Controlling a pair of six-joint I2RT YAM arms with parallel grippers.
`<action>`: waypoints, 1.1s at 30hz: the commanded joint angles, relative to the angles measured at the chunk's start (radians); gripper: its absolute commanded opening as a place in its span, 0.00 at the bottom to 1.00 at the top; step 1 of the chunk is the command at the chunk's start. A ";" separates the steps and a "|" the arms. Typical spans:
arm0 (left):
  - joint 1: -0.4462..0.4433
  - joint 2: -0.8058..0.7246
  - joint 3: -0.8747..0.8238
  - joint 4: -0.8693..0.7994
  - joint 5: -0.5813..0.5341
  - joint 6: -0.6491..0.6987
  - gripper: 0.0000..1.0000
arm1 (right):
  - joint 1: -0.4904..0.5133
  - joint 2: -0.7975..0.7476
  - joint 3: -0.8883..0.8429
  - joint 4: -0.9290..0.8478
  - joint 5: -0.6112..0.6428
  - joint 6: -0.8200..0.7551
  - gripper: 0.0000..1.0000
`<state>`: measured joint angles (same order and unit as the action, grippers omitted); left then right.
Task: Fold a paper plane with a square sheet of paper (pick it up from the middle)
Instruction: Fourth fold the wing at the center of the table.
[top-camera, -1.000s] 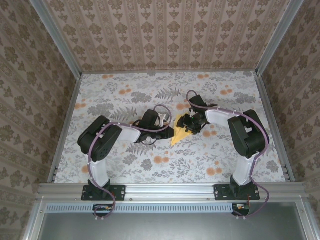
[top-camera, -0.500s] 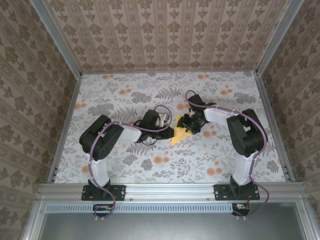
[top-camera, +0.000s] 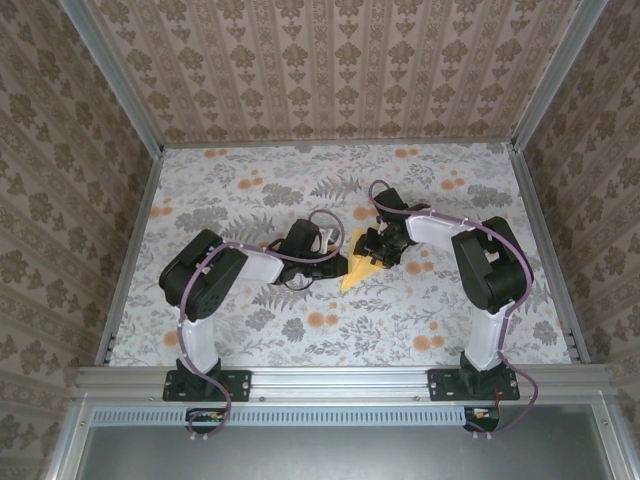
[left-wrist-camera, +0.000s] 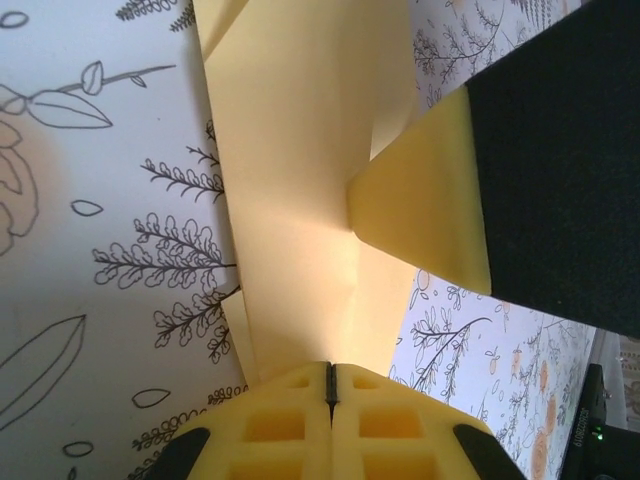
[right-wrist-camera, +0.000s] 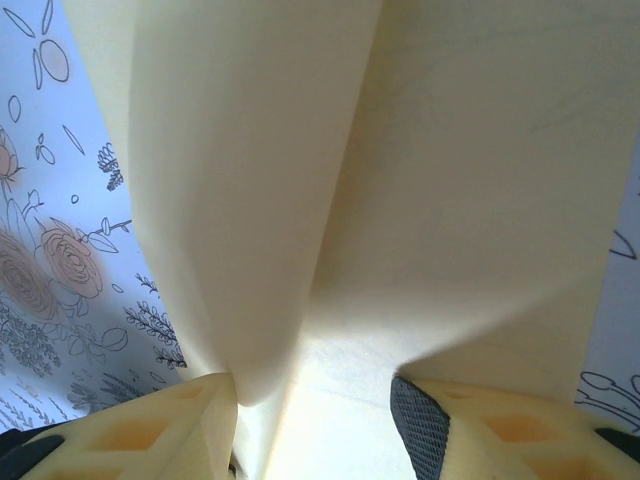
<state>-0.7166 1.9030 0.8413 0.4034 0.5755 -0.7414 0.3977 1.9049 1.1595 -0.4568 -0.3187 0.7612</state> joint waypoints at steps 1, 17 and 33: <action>0.002 0.020 0.020 -0.042 -0.009 0.023 0.04 | 0.010 0.129 -0.072 -0.103 0.127 -0.011 0.52; 0.000 0.027 0.033 -0.067 -0.003 0.031 0.03 | 0.022 0.163 -0.066 -0.130 0.177 -0.002 0.45; 0.000 0.027 0.035 -0.097 -0.011 0.037 0.03 | 0.032 0.190 -0.049 -0.144 0.183 -0.002 0.44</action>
<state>-0.7166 1.9141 0.8608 0.3656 0.5755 -0.7361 0.4126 1.9324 1.1908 -0.5129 -0.2653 0.7624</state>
